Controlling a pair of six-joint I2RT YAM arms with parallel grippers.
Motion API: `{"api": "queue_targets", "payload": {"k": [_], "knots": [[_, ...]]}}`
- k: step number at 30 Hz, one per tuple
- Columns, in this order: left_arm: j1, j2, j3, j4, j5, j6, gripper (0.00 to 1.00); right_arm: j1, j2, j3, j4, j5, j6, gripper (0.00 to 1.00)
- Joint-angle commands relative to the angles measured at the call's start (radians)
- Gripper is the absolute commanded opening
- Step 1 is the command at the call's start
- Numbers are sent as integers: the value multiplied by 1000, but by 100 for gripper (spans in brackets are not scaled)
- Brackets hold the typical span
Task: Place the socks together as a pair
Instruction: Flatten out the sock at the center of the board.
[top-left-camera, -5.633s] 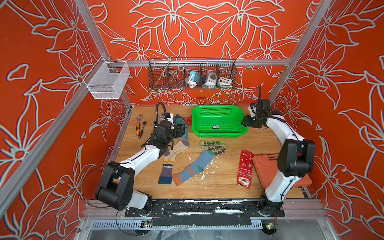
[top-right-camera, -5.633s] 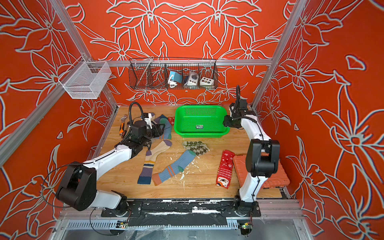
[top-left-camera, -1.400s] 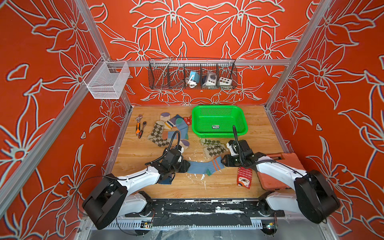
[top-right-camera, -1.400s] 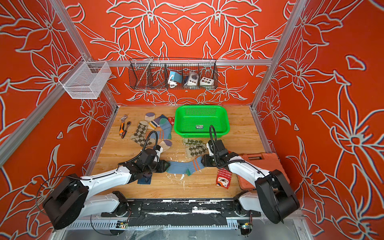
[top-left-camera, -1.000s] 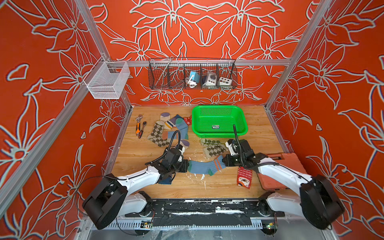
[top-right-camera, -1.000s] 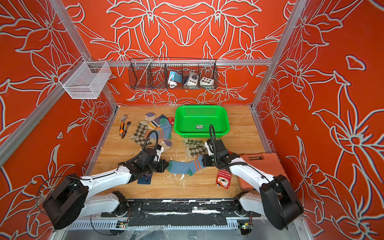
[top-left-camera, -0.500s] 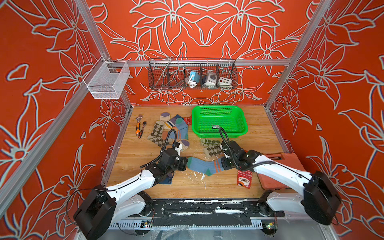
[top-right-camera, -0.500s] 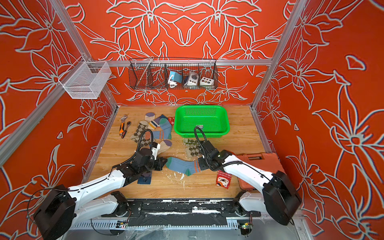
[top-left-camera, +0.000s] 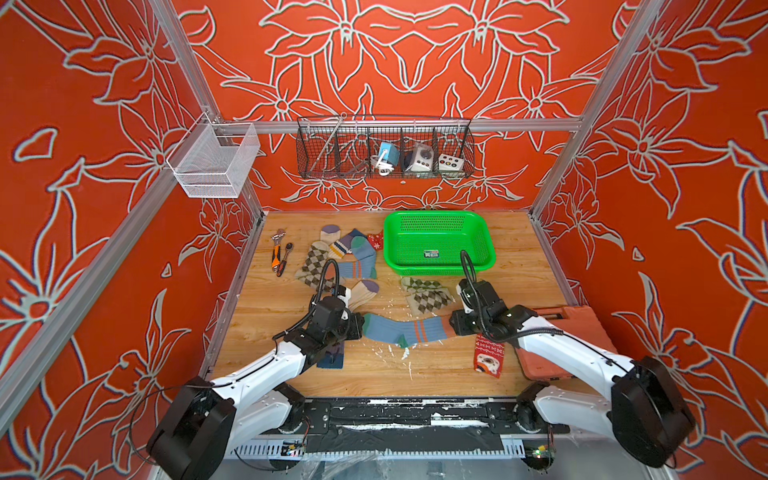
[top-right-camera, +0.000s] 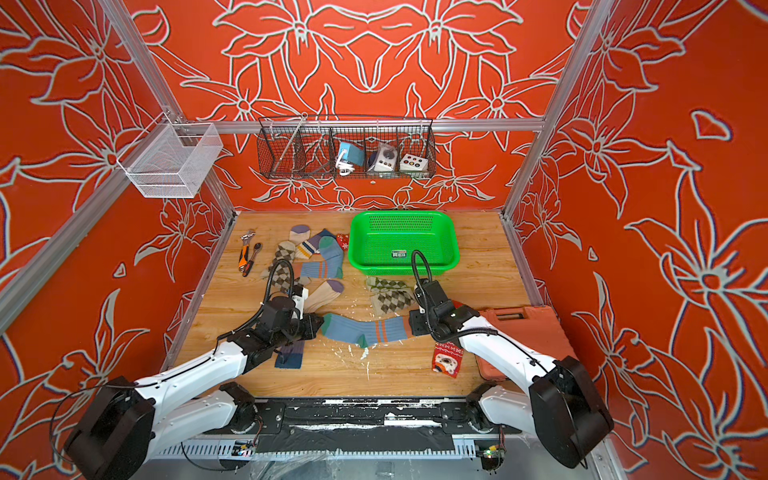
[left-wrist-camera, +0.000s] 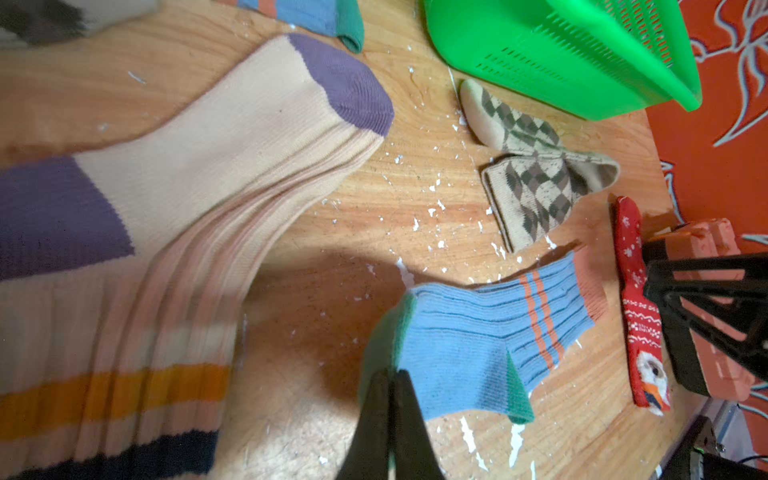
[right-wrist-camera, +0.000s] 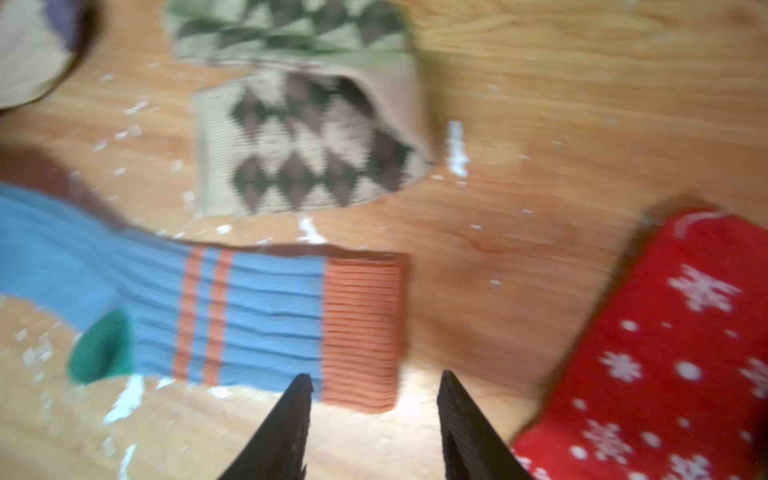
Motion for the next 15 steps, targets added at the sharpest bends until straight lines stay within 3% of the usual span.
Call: {"api": "queue_targets", "payload": {"k": [1,6,12,15], "knots": [[4,75,45,7,60,26,10,-7,43,-14,41,-49,4,52],[15,120,62,27,71,22,2,-32,126,3,93,-90,9,51],[43,169,97,37,96,28,0,-51,203,55,118,-118,9,41],[51,179,106,38,104,32,10,-71,175,86,100,-106,-1,42]]}}
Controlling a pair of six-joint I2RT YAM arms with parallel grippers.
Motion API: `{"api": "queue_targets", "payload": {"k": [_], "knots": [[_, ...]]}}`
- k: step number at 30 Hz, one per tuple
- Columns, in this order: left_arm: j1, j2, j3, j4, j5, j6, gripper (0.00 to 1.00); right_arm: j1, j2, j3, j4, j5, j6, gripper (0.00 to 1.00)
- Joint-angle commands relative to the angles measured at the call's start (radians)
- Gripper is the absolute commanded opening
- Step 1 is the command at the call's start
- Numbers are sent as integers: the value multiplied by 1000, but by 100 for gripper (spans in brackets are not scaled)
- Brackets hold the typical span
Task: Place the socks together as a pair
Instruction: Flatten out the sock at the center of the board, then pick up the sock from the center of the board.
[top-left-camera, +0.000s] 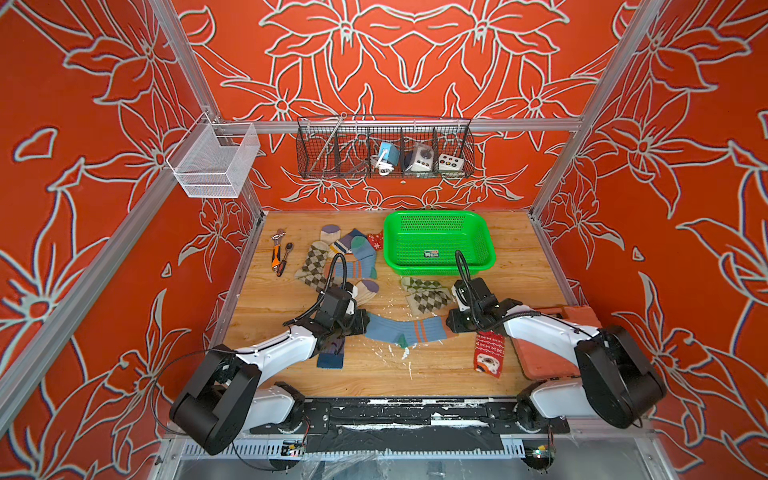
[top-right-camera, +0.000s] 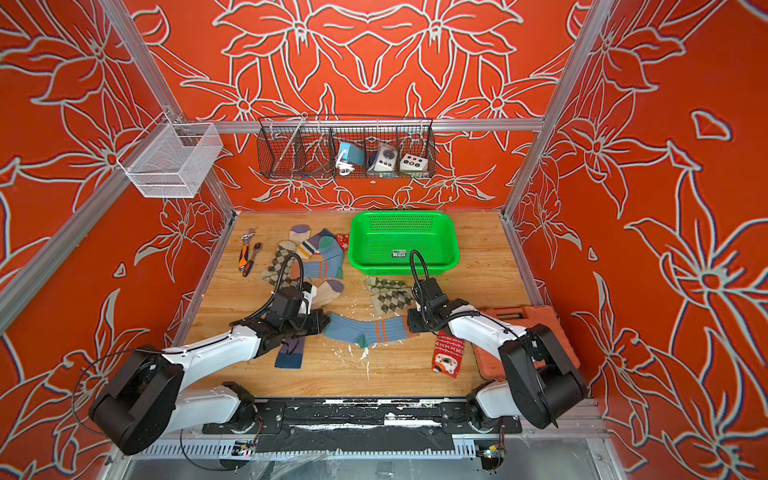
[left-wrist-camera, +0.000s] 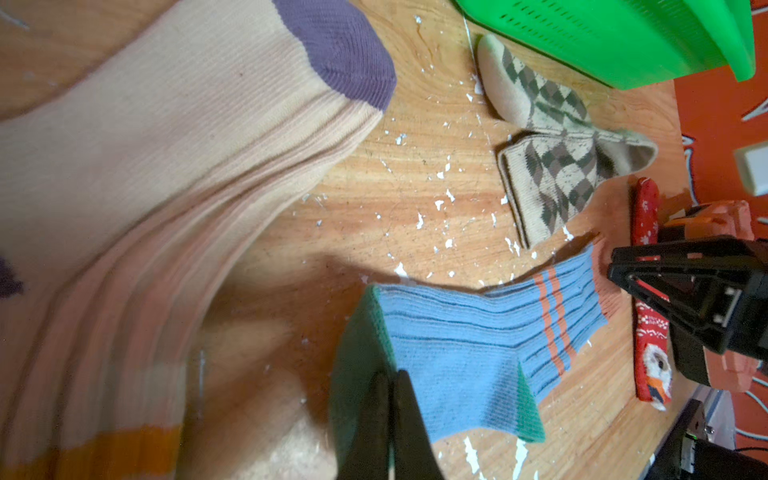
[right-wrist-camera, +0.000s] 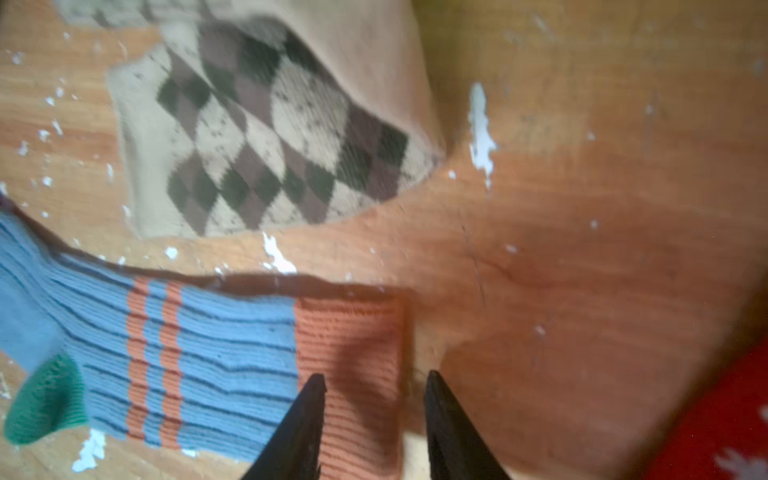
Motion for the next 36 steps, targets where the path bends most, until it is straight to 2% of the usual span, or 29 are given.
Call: {"api": "queue_targets", "payload": {"k": [1,6,12,17,22,24,26,29,36], "knots": [[12,3,20,21,22,8,17,-30,-30,56,-7,-2,-7,44],[14,-23,11,28,13,5,32,-110,-43,155,-52,-18,-39,50],[14,-48,-3,37,4,1,36,-209,23,246,-15,-100,-37,51],[18,-75,5,39,-23,-8,39,-221,113,324,2,-143,-38,51],[68,-164,43,-2,-150,-18,56,-220,108,347,-17,-188,-52,51],[129,-168,73,11,-165,-18,69,-220,62,333,-37,-200,-53,52],[184,-128,120,25,-164,-9,74,-220,7,314,-55,-223,-58,52],[249,-21,214,38,-144,11,75,-219,-69,281,-93,-254,-73,53],[286,266,417,-25,-128,75,71,-219,-176,160,-49,-276,-76,49]]}}
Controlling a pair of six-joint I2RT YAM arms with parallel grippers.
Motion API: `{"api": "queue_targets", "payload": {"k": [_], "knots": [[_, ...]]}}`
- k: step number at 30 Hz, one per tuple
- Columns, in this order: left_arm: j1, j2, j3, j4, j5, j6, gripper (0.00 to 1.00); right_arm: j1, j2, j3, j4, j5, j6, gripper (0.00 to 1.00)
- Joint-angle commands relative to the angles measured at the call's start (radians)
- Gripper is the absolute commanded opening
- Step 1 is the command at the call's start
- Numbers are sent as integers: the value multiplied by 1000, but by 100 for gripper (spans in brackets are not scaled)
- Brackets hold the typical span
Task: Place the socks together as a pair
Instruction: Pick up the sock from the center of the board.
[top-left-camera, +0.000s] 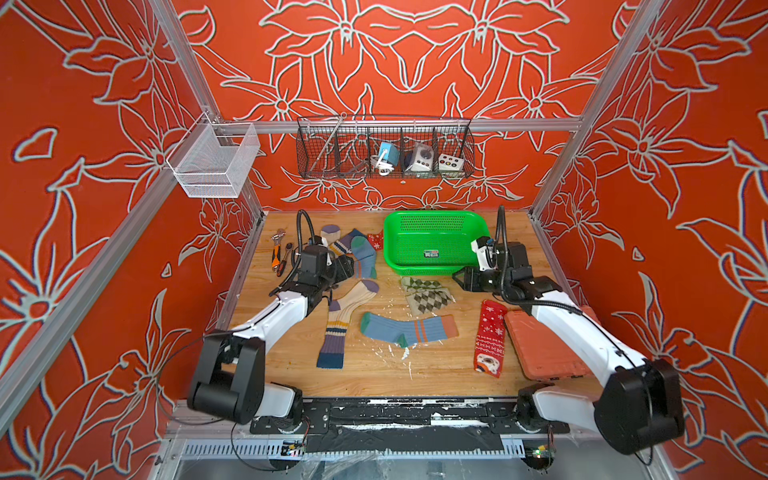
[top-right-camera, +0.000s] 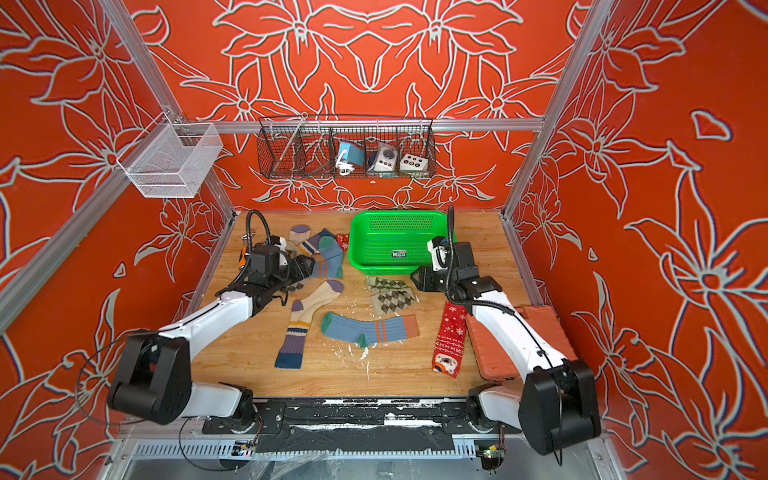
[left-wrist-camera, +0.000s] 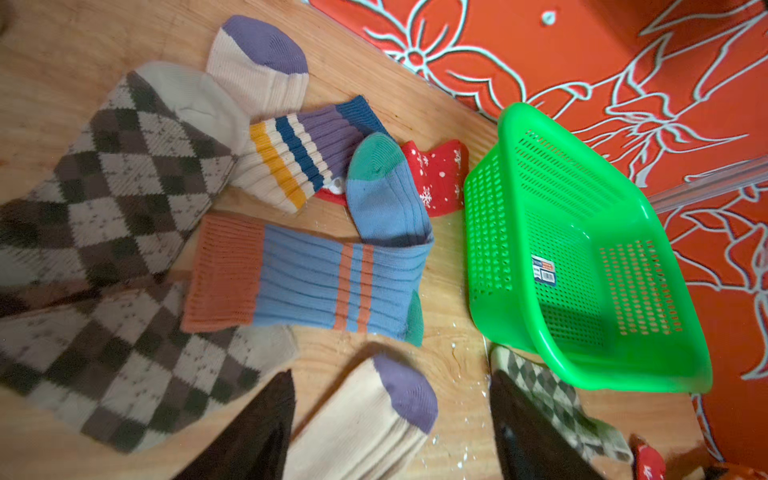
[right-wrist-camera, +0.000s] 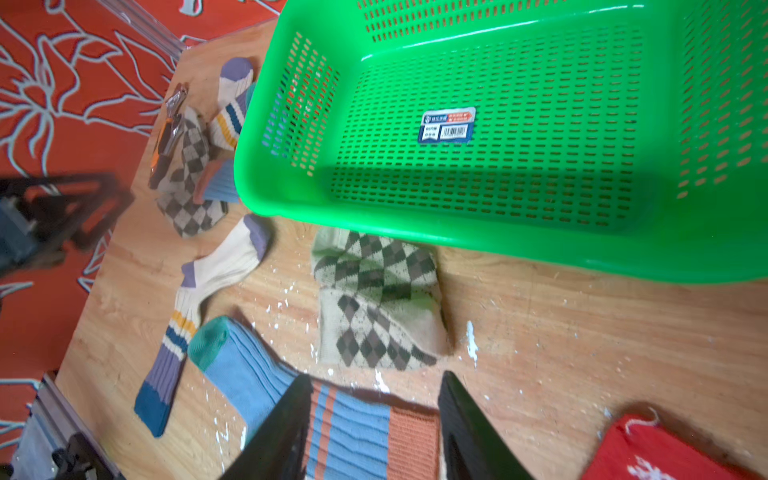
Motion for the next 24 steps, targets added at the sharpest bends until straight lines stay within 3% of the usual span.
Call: {"api": "queue_targets", "payload": {"k": [1,11,18,22,24], "knots": [[15,96,57,-58,0,46,70,1,-6,-65,26,-38,1,49],[52,207,116,-119,-54,87,70,3,39,-93,98,-59,15,47],[62,328,212,-133,-2,94,57,4,37,-99,105,-55,16,43],[62,355,227,-145,-9,100,59,4,39,-101,107,-54,17,42],[62,344,221,-149,-16,105,64,5,46,-103,113,-54,18,41]]}}
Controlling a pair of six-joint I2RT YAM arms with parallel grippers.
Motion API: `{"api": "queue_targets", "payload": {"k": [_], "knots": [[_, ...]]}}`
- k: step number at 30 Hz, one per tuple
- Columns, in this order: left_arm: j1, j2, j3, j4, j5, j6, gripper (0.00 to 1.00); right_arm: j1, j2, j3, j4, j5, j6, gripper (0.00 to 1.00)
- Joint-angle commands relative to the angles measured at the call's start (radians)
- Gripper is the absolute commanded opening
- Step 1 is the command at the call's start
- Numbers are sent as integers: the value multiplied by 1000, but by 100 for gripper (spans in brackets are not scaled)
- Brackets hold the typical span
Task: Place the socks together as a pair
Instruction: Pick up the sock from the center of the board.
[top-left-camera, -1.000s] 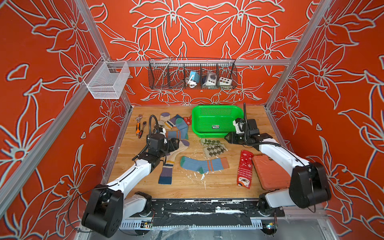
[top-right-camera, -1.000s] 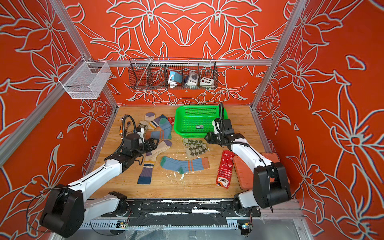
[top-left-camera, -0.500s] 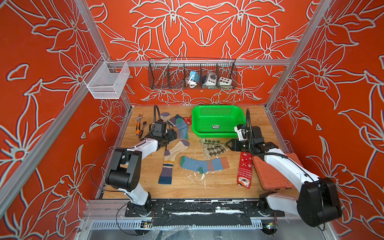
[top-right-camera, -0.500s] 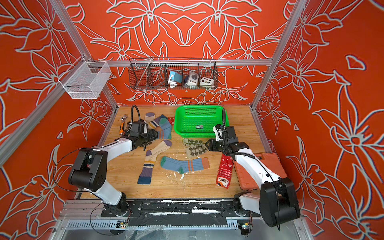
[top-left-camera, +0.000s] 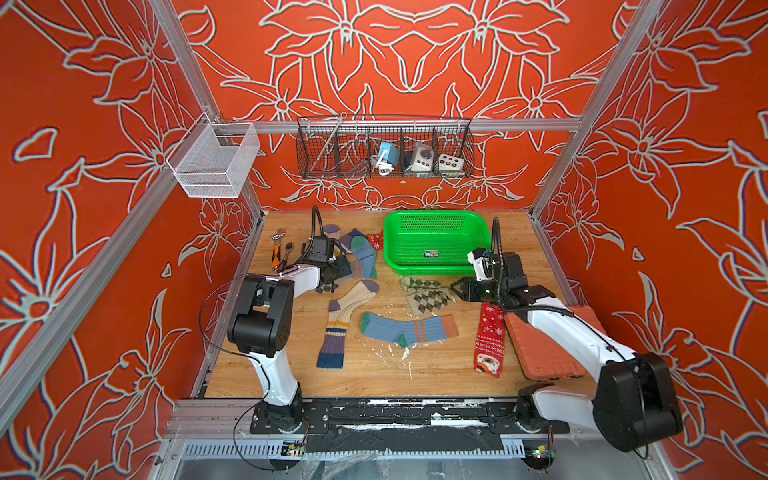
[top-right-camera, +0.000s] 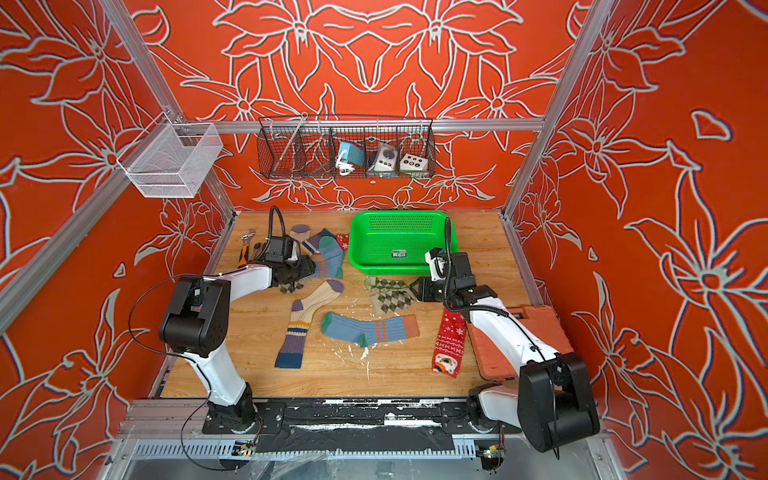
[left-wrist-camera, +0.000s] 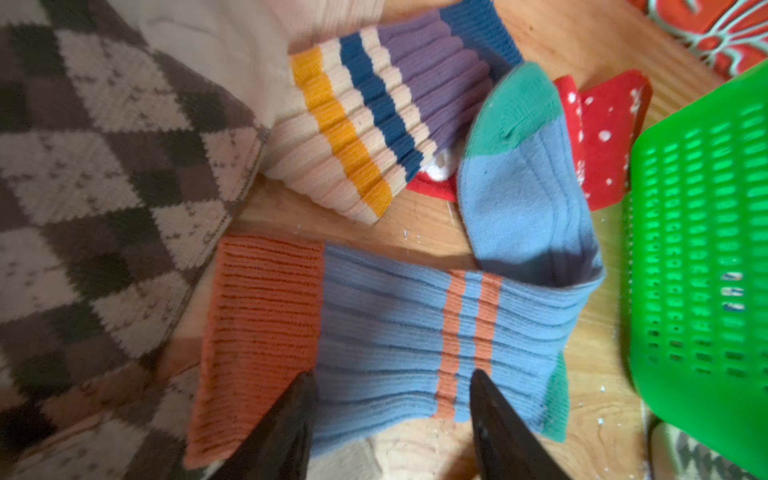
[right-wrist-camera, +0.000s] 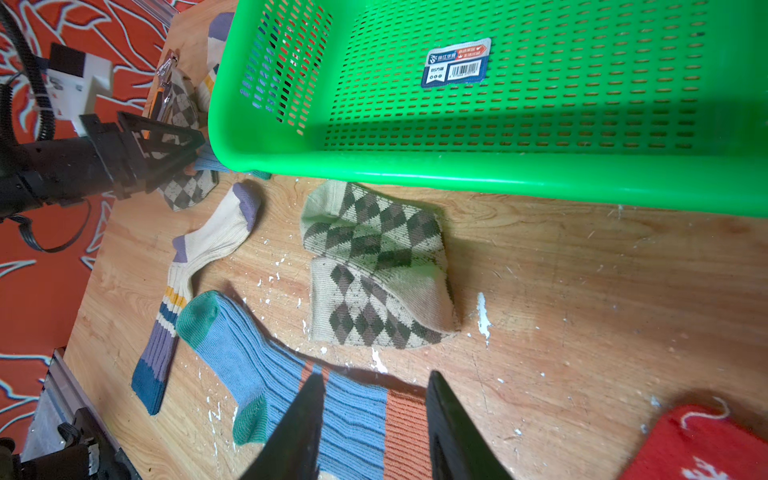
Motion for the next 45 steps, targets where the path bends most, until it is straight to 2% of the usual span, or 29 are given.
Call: {"api": "queue_targets", "payload": {"k": [1,5,9,14,20,29,30,33,36,41,45], "knots": [[7,-15,4,-23,-9,16,67,4,16,-12,24,-10,6,41],[20,-119,-64,21,-110,6,72,6,31,-15,31,-13,8,41],[89,-159,-104,61,-83,-10,71,11,42,-19,39,-8,10,40],[116,-109,-85,64,-12,-1,67,28,49,-8,29,1,1,39],[116,-41,-58,72,17,17,56,40,32,-8,11,30,-11,34],[118,34,-32,76,46,33,54,53,38,1,-7,50,-22,29],[119,41,-29,76,51,35,52,54,37,1,-8,51,-23,28],[117,45,-26,76,62,38,31,57,35,1,-10,58,-27,24],[117,20,-32,82,62,35,17,60,36,2,-11,60,-31,22],[116,-49,-66,97,37,29,1,63,38,4,-12,65,-32,20],[108,-153,-103,109,13,18,0,65,44,4,-13,71,-33,20]]}}
